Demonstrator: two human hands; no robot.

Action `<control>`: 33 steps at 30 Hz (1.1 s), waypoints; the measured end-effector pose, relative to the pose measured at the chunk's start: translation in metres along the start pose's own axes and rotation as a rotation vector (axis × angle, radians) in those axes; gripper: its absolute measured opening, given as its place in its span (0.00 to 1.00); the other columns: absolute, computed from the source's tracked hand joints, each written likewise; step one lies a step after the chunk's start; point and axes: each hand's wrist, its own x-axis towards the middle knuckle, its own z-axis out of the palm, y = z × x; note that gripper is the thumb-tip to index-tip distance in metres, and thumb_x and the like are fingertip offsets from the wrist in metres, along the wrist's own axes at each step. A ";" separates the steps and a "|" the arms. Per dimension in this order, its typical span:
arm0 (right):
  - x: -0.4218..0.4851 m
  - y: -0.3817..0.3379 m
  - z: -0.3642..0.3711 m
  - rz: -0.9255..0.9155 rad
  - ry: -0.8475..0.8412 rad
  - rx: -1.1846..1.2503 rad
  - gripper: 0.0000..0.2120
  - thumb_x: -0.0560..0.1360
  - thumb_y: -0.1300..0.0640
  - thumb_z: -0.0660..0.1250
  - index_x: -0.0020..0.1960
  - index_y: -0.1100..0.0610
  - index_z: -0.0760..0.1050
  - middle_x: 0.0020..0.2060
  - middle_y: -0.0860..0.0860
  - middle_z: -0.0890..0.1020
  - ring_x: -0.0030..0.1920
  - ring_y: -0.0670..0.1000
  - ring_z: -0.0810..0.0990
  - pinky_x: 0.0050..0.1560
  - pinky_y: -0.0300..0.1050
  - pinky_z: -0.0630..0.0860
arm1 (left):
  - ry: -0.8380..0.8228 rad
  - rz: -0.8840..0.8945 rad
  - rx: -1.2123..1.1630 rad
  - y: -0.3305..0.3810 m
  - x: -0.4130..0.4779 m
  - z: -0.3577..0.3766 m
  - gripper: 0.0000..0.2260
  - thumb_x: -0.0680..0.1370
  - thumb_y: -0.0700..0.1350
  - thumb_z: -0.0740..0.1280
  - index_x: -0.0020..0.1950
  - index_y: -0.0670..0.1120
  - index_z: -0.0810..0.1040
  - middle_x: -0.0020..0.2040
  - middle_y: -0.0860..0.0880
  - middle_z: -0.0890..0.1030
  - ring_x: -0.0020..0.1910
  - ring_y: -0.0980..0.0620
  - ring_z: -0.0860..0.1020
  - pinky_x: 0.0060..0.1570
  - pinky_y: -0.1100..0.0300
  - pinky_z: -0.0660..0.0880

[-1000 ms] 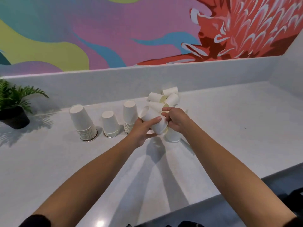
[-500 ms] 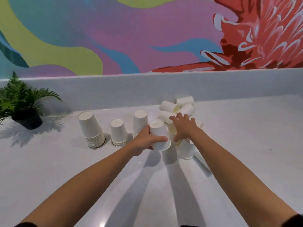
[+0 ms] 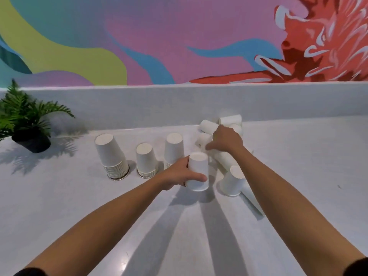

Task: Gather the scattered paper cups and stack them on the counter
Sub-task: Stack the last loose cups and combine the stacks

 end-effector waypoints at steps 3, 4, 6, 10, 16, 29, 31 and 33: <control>-0.003 -0.002 -0.012 0.128 0.076 0.621 0.28 0.67 0.44 0.75 0.58 0.60 0.71 0.46 0.53 0.77 0.45 0.52 0.79 0.36 0.42 0.75 | 0.012 0.040 0.032 0.015 0.001 0.003 0.27 0.68 0.48 0.76 0.64 0.53 0.71 0.58 0.50 0.79 0.58 0.49 0.77 0.49 0.53 0.80; -0.007 -0.004 -0.015 0.148 0.073 0.760 0.27 0.67 0.44 0.75 0.56 0.59 0.71 0.44 0.51 0.76 0.41 0.50 0.78 0.33 0.40 0.74 | 0.013 0.050 0.036 0.021 0.002 0.003 0.28 0.67 0.49 0.77 0.65 0.54 0.71 0.58 0.50 0.79 0.58 0.49 0.77 0.50 0.52 0.80; -0.011 -0.007 -0.015 0.167 0.050 0.937 0.29 0.65 0.44 0.76 0.56 0.60 0.71 0.46 0.53 0.78 0.42 0.50 0.79 0.35 0.41 0.77 | 0.007 0.069 0.032 0.030 0.003 0.002 0.27 0.68 0.48 0.76 0.65 0.54 0.71 0.57 0.51 0.80 0.58 0.49 0.78 0.52 0.52 0.80; -0.022 -0.009 -0.022 0.178 0.011 1.241 0.41 0.56 0.43 0.77 0.63 0.60 0.71 0.56 0.58 0.78 0.51 0.56 0.80 0.43 0.47 0.80 | -0.010 0.079 0.049 0.039 -0.003 0.005 0.25 0.71 0.46 0.75 0.65 0.53 0.72 0.57 0.51 0.80 0.56 0.49 0.78 0.47 0.57 0.78; -0.031 -0.009 -0.021 0.102 -0.067 1.377 0.29 0.65 0.49 0.74 0.60 0.63 0.72 0.53 0.63 0.81 0.49 0.59 0.82 0.49 0.52 0.79 | -0.021 0.089 0.015 0.049 -0.010 0.009 0.24 0.68 0.50 0.75 0.63 0.52 0.75 0.57 0.50 0.81 0.56 0.49 0.80 0.51 0.51 0.79; -0.051 -0.024 -0.006 -0.126 -0.056 1.422 0.16 0.74 0.59 0.69 0.59 0.64 0.74 0.44 0.57 0.81 0.44 0.56 0.82 0.47 0.53 0.80 | 0.136 0.129 -0.282 0.066 -0.012 -0.009 0.15 0.74 0.44 0.71 0.60 0.46 0.77 0.54 0.47 0.82 0.52 0.51 0.81 0.54 0.55 0.78; -0.051 -0.023 -0.005 -0.143 -0.067 1.431 0.14 0.74 0.60 0.68 0.58 0.64 0.74 0.45 0.57 0.82 0.44 0.56 0.82 0.47 0.51 0.80 | 0.123 0.152 -0.366 0.066 -0.009 -0.013 0.20 0.72 0.42 0.72 0.62 0.43 0.75 0.57 0.44 0.82 0.57 0.49 0.80 0.58 0.53 0.78; -0.051 -0.023 -0.005 -0.160 -0.087 1.397 0.14 0.72 0.57 0.69 0.55 0.62 0.75 0.45 0.57 0.82 0.46 0.57 0.82 0.49 0.52 0.79 | 0.127 0.160 -0.430 0.066 -0.007 -0.015 0.28 0.68 0.41 0.74 0.66 0.41 0.71 0.62 0.42 0.79 0.59 0.47 0.80 0.57 0.54 0.79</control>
